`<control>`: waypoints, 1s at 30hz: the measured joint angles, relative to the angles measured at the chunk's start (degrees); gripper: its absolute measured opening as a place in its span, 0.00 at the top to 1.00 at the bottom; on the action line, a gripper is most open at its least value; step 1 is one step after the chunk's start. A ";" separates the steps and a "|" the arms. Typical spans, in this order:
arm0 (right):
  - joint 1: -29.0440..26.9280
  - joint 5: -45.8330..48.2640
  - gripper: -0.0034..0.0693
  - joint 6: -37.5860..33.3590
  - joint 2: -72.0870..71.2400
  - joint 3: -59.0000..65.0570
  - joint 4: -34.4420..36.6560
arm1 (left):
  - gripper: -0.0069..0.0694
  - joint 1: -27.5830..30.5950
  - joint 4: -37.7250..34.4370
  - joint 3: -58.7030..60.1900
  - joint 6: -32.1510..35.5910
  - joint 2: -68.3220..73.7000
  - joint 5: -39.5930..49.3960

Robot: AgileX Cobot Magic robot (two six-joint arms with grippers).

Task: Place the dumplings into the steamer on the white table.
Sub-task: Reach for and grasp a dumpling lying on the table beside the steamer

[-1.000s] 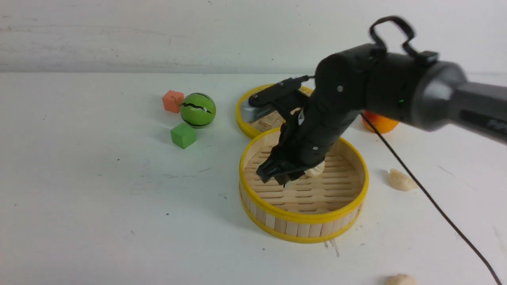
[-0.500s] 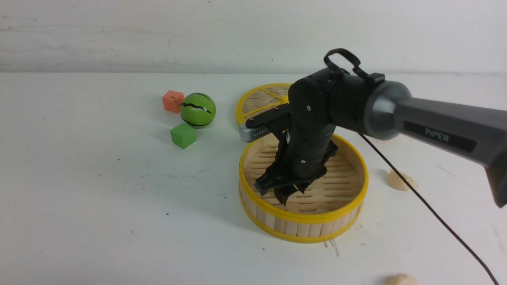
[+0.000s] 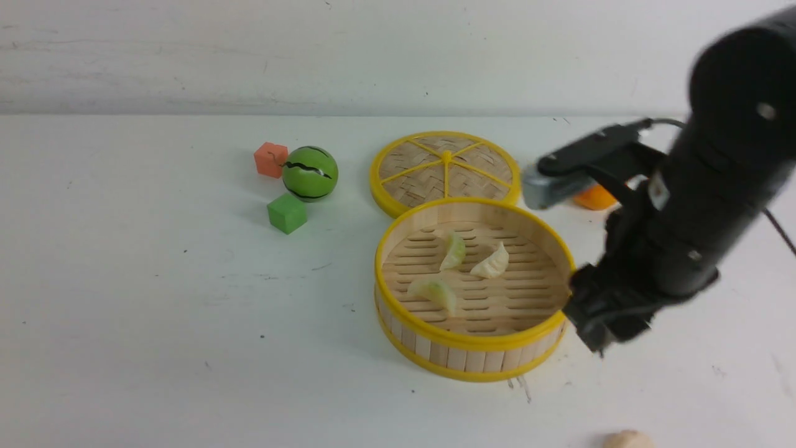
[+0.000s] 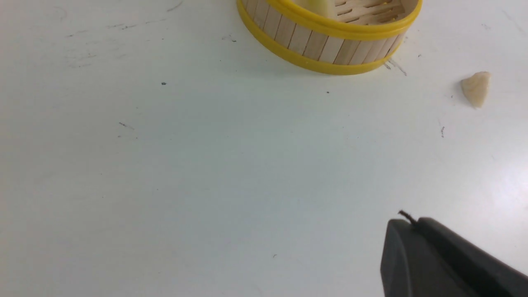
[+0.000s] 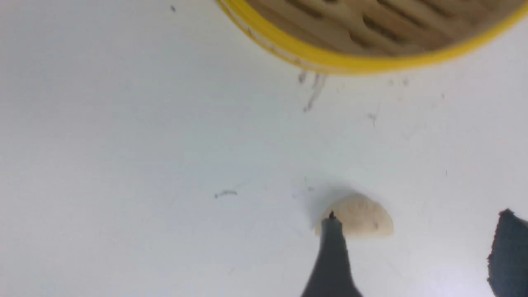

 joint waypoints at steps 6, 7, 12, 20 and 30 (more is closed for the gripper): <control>-1.40 -8.50 0.28 11.22 -5.38 16.33 -0.47 | 0.92 0.00 0.06 0.00 0.00 0.00 -0.92; -1.40 -10.52 0.27 13.15 -5.38 18.87 -0.47 | 0.92 0.00 0.06 0.00 0.00 0.00 -0.99; -1.40 -20.59 0.24 22.66 -3.51 25.19 -1.83 | 0.91 0.00 0.12 0.00 0.00 0.00 -0.99; -1.40 -29.31 0.23 31.63 5.65 26.00 -2.70 | 0.91 0.00 0.18 0.00 0.00 0.00 -0.93; -1.43 -31.66 0.33 33.48 9.76 25.53 -3.72 | 0.90 0.00 0.71 0.00 0.00 0.00 1.57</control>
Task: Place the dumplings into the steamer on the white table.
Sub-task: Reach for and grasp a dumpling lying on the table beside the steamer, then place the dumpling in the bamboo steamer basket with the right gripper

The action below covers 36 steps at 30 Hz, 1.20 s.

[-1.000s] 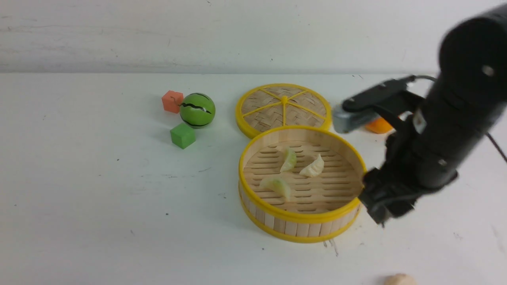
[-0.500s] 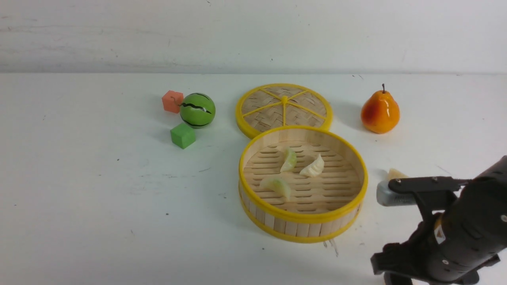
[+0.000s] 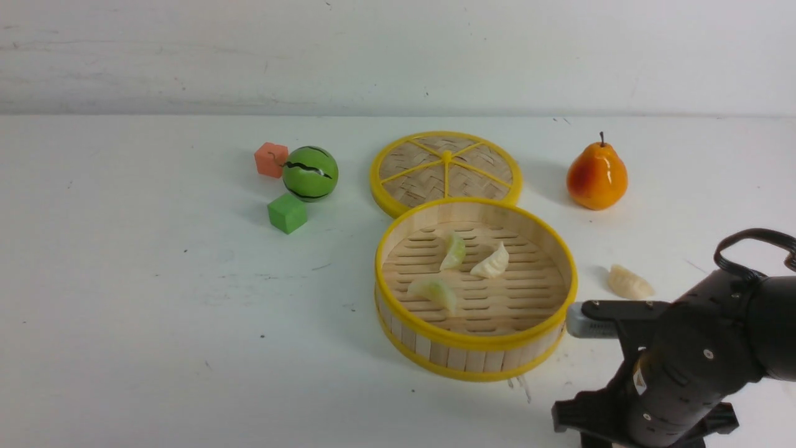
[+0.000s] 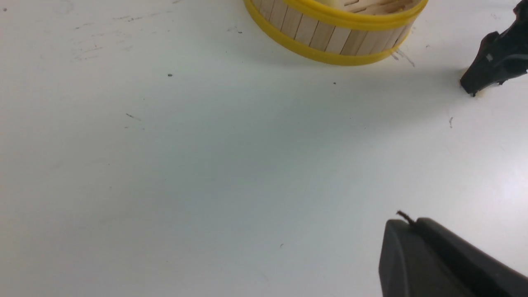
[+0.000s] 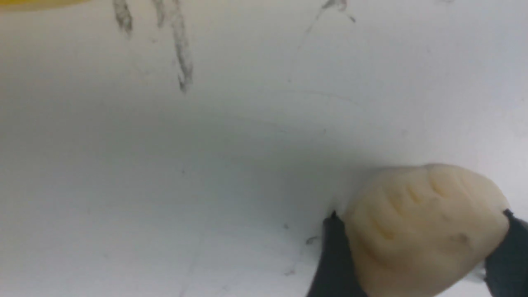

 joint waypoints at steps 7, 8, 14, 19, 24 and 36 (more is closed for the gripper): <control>0.00 -1.89 0.74 -1.44 -0.04 -0.10 -0.44 | 0.89 0.00 0.23 0.00 0.00 0.00 0.21; 0.00 -1.70 0.75 -2.60 -0.39 -0.17 -0.39 | 0.89 0.00 0.29 0.00 0.00 0.00 0.28; 0.00 5.64 0.74 -9.26 -5.01 -6.11 -1.28 | 0.89 0.00 0.41 0.00 0.00 0.00 0.78; 0.00 15.90 0.74 -20.59 -6.41 -22.89 0.65 | 0.89 0.00 0.61 0.00 0.00 0.00 0.65; 0.00 18.12 0.74 -25.78 -0.65 -33.26 4.98 | 0.88 0.00 0.67 0.00 0.00 0.00 -0.25; 0.00 14.16 0.74 -27.30 16.93 -39.04 8.61 | 0.87 0.00 1.01 0.00 0.00 0.00 -0.58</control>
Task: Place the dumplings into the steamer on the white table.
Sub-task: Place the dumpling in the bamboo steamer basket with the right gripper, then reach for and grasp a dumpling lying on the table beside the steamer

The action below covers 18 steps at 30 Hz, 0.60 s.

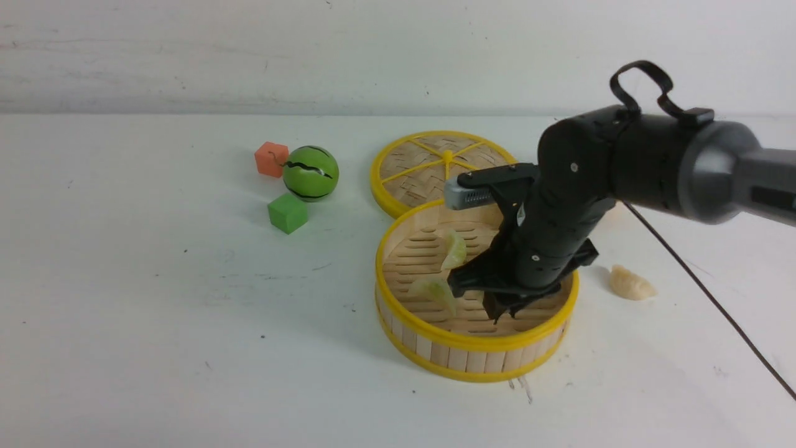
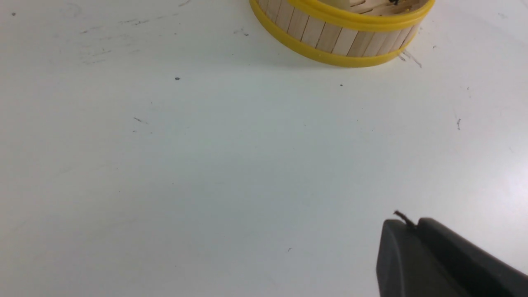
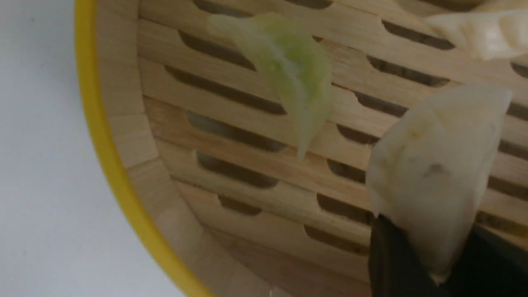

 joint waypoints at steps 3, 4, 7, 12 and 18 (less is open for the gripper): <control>0.00 -1.05 0.73 0.00 1.00 -0.20 -0.35 | 0.86 0.00 0.05 0.00 0.00 0.00 -0.27; 0.00 -1.11 0.70 0.00 1.14 -0.27 -0.44 | 0.86 0.00 0.05 0.00 0.00 0.00 -0.32; 0.00 -0.86 0.58 0.00 1.07 -0.44 -0.44 | 0.86 0.00 0.07 0.00 0.00 0.00 -0.41; 0.00 2.47 0.30 -1.39 -1.93 -1.13 -2.26 | 0.86 0.00 0.12 0.00 0.00 0.00 -0.71; -4.82 6.39 0.21 -2.33 -9.80 -1.60 -8.84 | 0.86 0.00 0.12 0.00 0.00 0.00 -0.77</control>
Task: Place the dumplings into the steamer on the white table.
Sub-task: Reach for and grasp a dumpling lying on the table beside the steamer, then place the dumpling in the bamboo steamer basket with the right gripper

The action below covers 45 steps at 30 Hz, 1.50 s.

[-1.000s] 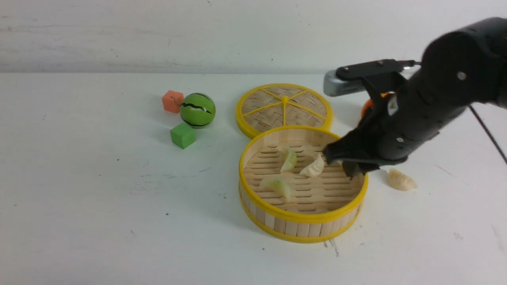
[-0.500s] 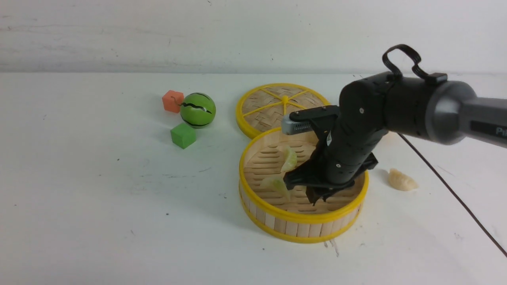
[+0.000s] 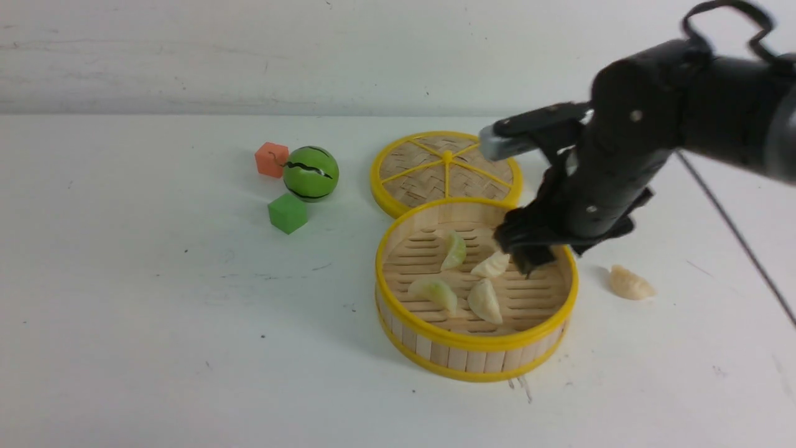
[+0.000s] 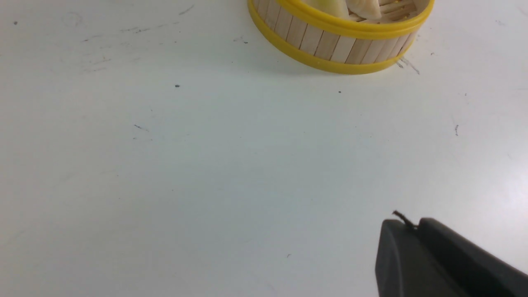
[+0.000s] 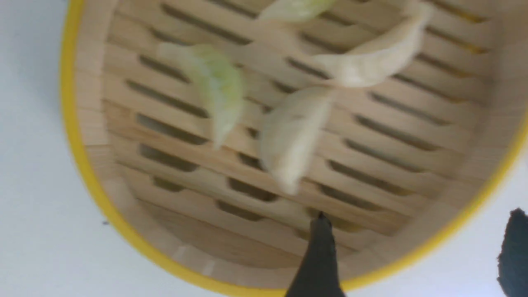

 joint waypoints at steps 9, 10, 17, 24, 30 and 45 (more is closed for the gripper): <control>-16.70 2.79 0.25 -18.35 3.90 -0.21 6.64 | 0.86 0.00 0.00 0.00 0.00 0.00 0.05; -17.53 2.27 0.25 -20.50 4.82 -0.21 8.21 | 0.86 0.00 -0.06 0.00 0.00 0.00 0.05; -18.99 -3.91 0.26 -34.79 11.58 -0.15 12.66 | 0.85 0.00 -2.32 0.00 0.00 0.00 0.45; -19.03 -9.94 0.31 -42.58 17.08 -0.15 12.02 | 0.85 0.00 -6.27 0.00 0.00 0.00 0.52; -19.03 -9.71 0.70 -42.89 17.78 -0.65 11.59 | 0.84 0.00 -6.76 0.00 0.00 0.00 0.64; -4.86 4.47 0.69 -36.80 2.96 -5.52 19.96 | 0.82 0.00 -4.23 0.06 0.00 0.00 -1.64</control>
